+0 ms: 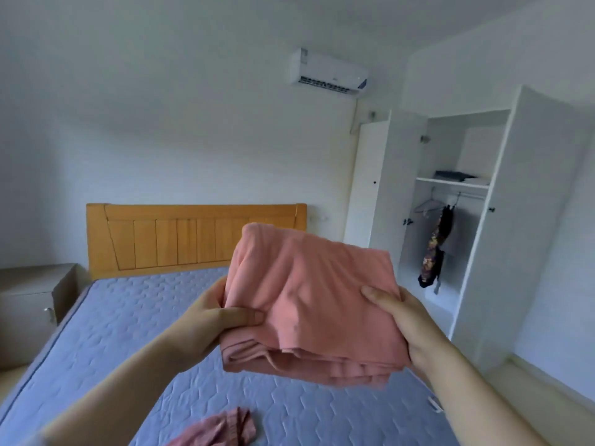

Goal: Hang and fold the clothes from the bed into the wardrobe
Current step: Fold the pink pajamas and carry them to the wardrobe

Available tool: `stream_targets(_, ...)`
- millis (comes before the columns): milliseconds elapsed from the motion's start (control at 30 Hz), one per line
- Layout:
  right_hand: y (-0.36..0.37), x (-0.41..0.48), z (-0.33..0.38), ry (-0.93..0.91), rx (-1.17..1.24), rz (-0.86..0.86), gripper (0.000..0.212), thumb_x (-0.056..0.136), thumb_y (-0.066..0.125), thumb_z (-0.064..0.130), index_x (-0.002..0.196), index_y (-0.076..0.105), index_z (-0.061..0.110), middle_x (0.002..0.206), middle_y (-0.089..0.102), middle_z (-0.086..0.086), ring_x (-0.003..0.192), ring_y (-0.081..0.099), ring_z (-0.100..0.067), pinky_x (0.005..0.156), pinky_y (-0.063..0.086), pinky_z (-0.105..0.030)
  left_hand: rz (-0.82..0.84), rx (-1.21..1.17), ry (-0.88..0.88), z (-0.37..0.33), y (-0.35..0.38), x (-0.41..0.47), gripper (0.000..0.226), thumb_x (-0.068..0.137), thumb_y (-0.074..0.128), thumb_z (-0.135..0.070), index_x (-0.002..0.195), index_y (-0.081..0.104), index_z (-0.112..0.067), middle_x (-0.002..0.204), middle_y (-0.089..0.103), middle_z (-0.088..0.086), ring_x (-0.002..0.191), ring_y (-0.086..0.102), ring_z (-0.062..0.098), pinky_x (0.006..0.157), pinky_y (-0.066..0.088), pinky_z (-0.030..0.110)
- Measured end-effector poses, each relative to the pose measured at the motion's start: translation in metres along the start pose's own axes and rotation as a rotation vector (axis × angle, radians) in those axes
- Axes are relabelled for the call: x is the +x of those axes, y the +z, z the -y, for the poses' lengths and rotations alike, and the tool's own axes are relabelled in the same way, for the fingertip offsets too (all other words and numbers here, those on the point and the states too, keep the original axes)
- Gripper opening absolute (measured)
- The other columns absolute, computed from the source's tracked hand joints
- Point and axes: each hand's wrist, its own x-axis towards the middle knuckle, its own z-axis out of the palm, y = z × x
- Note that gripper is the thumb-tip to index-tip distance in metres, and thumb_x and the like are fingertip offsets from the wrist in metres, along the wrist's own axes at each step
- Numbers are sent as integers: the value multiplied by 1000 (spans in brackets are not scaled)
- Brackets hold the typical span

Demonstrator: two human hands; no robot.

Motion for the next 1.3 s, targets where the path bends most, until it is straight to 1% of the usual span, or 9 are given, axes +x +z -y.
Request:
stream_targets(67,-27,-16,10,-23,-24,-97,42,73,78,32,109,68,14,96,76,-7,88,73,-25,77,56,-35,88,-3,-23,-3,28,8,69,60,82,-5,123,55,-11,110,71,13,100,69,31,73,58,32)
stream_targets(200,-91,-48,34,-148,-71,-262,25,80,74,25,104,69,19,95,76,-3,83,73,-18,71,53,-30,210,-29,-57,-8,98,24,74,58,89,-29,124,57,-17,116,71,6,105,68,24,77,58,28)
stream_targets(333,-158,-80,59,-227,-120,-343,24,82,74,23,105,68,20,95,76,0,85,72,-16,72,53,-28,204,-5,-34,-20,182,38,82,52,86,-54,123,57,-24,113,72,-5,103,69,15,80,56,30)
stream_targets(467,-233,-107,88,-296,-190,-410,26,83,74,22,107,67,19,97,75,1,89,71,-16,78,55,-31,187,-42,-11,-30,276,55,81,53,83,-64,120,59,-25,106,74,-9,96,71,11,78,55,31)
stream_targets(633,-320,-137,115,-320,-235,-473,22,83,74,23,103,67,24,92,75,8,81,71,-9,61,52,-16,127,7,2,-29,377,71,83,45,75,-75,108,66,-22,101,75,-5,95,71,16,89,55,40)
stream_targets(700,-349,-145,123,-326,-253,-504,23,82,75,26,103,67,27,93,75,11,82,71,-8,62,52,-16,106,-3,24,-29,409,80,86,41,74,-77,106,65,-21,103,73,-4,97,69,18,89,54,38)
stream_targets(833,-402,-152,136,-341,-255,-582,26,78,77,31,102,68,26,92,75,11,82,71,-7,63,52,-18,150,-57,50,-32,464,102,75,43,80,-74,96,65,-24,85,76,-11,81,71,7,67,49,22)
stream_targets(1067,-467,-127,136,-350,-266,-676,32,75,80,34,104,69,25,97,75,7,88,72,-11,74,52,-27,329,-161,0,-10,524,170,81,53,80,-70,114,66,-19,103,75,0,98,71,21,93,50,39)
stream_targets(1300,-521,-78,135,-354,-304,-795,28,77,78,29,103,68,25,96,75,7,88,72,-12,77,54,-29,480,-260,-52,10,585,252,68,65,73,-59,117,65,-16,104,75,4,94,72,20,79,52,35)
